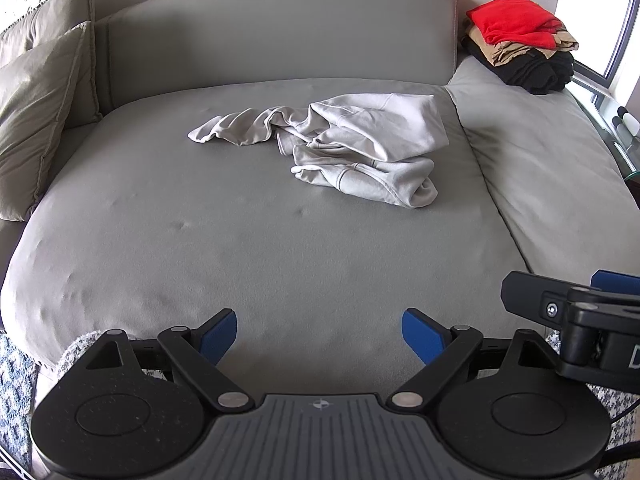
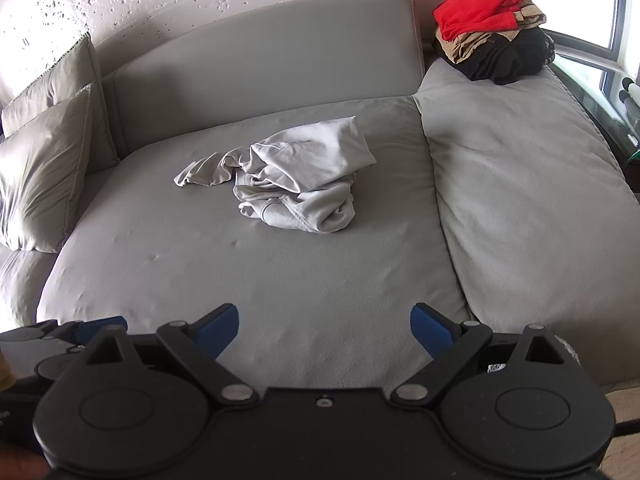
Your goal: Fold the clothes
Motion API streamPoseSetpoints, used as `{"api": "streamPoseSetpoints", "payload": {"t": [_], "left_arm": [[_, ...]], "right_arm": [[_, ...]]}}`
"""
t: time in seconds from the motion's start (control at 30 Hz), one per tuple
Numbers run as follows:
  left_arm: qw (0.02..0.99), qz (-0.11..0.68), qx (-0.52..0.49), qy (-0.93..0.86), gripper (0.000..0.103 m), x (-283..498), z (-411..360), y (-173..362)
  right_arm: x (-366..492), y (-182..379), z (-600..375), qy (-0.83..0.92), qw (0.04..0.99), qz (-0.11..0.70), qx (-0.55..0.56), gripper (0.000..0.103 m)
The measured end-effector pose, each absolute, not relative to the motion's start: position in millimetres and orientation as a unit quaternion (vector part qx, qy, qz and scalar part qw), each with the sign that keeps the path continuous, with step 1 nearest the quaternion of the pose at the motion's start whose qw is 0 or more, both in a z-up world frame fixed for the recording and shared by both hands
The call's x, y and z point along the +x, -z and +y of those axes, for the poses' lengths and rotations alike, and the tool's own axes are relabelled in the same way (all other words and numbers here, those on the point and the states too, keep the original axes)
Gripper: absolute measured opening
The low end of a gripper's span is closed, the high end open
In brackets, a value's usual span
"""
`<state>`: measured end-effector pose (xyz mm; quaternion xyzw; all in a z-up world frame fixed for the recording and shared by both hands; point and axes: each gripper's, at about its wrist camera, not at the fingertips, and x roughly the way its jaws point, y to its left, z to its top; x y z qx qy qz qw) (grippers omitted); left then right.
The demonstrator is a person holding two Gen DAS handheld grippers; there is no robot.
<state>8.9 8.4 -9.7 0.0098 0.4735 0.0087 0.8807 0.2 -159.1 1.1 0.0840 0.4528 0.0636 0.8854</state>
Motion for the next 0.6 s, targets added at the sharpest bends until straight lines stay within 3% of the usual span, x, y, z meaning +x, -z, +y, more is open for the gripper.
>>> {"api": "streamPoseSetpoints", "payload": {"t": [0.6], "left_arm": [[0.880, 0.475, 0.008, -0.011, 0.090, 12.1, 8.2, 8.1]], "right_arm": [[0.6, -0.5, -158.1, -0.062, 0.885, 0.453, 0.085, 0.094]]}}
